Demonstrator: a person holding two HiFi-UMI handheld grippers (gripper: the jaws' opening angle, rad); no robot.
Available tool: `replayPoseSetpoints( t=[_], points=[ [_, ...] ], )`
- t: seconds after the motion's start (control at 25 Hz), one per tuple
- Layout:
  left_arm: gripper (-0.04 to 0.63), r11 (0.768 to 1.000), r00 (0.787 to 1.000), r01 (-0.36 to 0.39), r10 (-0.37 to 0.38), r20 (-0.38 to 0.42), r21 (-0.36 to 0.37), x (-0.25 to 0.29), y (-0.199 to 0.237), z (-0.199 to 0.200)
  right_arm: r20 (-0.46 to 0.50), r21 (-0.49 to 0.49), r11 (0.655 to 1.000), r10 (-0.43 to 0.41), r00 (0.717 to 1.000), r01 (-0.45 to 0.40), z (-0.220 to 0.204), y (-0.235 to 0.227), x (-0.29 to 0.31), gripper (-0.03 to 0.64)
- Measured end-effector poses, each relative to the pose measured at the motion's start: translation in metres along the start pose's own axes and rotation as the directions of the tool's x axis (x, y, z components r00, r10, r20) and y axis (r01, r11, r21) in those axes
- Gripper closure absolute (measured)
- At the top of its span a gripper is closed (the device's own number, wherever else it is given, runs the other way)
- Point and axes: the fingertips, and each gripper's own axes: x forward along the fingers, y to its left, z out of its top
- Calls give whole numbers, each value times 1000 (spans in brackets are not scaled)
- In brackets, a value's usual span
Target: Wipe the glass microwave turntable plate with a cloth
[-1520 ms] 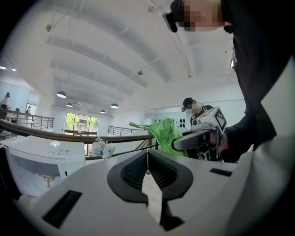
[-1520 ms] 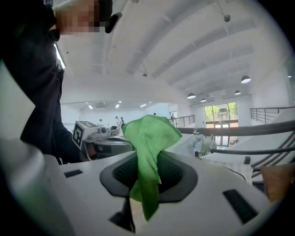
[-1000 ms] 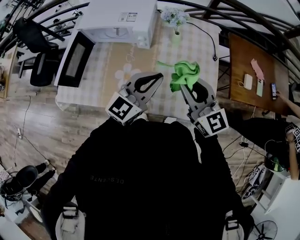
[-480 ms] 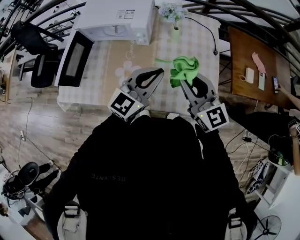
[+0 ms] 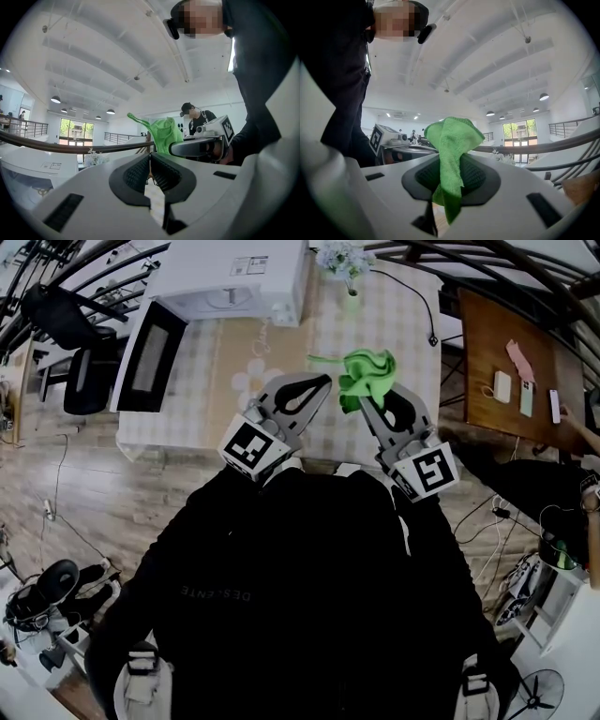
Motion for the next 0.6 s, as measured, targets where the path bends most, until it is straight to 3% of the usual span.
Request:
replayPoseSetpoints(
  t=[0.6],
  points=[
    [574,1000,1000,-16,15,-12,-10,-6,2,0,-9,23,1000,11,1000,-11,-2,1,0,511]
  ],
)
